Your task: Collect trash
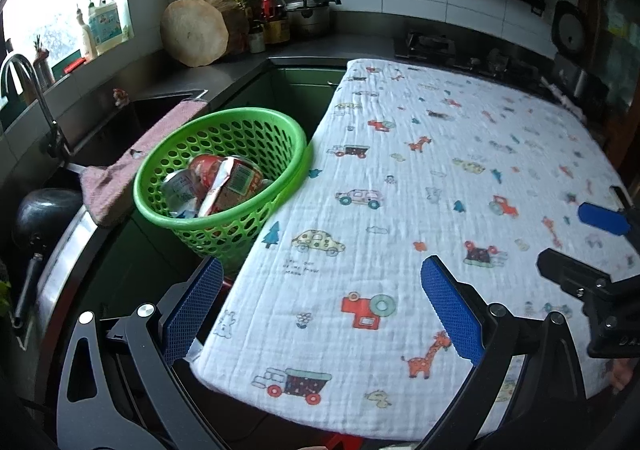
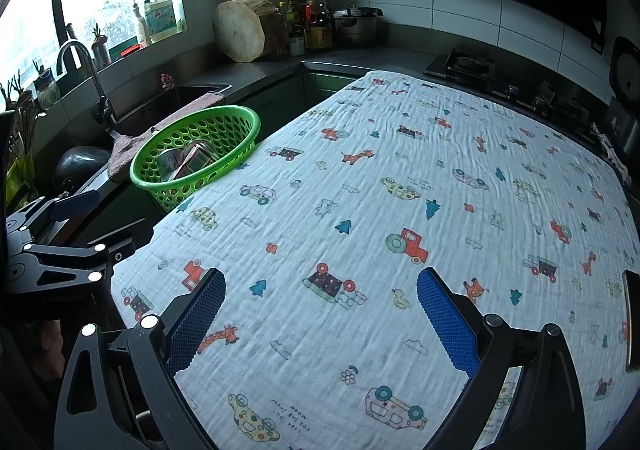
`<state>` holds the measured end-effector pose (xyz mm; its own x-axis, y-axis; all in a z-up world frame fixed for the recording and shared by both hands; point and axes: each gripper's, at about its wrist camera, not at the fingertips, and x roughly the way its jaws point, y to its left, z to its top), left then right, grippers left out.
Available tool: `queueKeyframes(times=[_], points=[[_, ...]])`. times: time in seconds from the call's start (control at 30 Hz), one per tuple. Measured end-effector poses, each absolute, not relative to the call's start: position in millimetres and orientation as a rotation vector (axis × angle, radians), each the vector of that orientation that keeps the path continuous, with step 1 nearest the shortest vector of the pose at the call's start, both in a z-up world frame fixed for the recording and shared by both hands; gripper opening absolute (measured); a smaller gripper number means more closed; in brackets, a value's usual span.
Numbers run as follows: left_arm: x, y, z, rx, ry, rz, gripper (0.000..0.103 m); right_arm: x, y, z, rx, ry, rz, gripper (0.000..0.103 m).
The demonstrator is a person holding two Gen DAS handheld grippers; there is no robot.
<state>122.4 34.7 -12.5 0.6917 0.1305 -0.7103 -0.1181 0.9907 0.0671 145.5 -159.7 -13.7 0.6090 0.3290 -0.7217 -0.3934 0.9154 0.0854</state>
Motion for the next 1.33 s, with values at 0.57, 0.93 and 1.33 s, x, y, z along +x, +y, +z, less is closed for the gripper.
queueKeyframes(times=[0.57,0.93,1.33], points=[[117.0,30.9,-11.0,0.007,0.769,0.128,0.098,146.1,-159.5,-19.4,-0.084,0.821,0.422,0.093],[115.4,27.3,-9.1,0.021,0.751,0.139,0.098,146.5,-160.6,-18.7,-0.083,0.82,0.422,0.093],[119.0,30.0,-10.0,0.005,0.765,0.122,0.098,146.6,-161.3,-18.2,-0.083,0.819,0.421,0.093]])
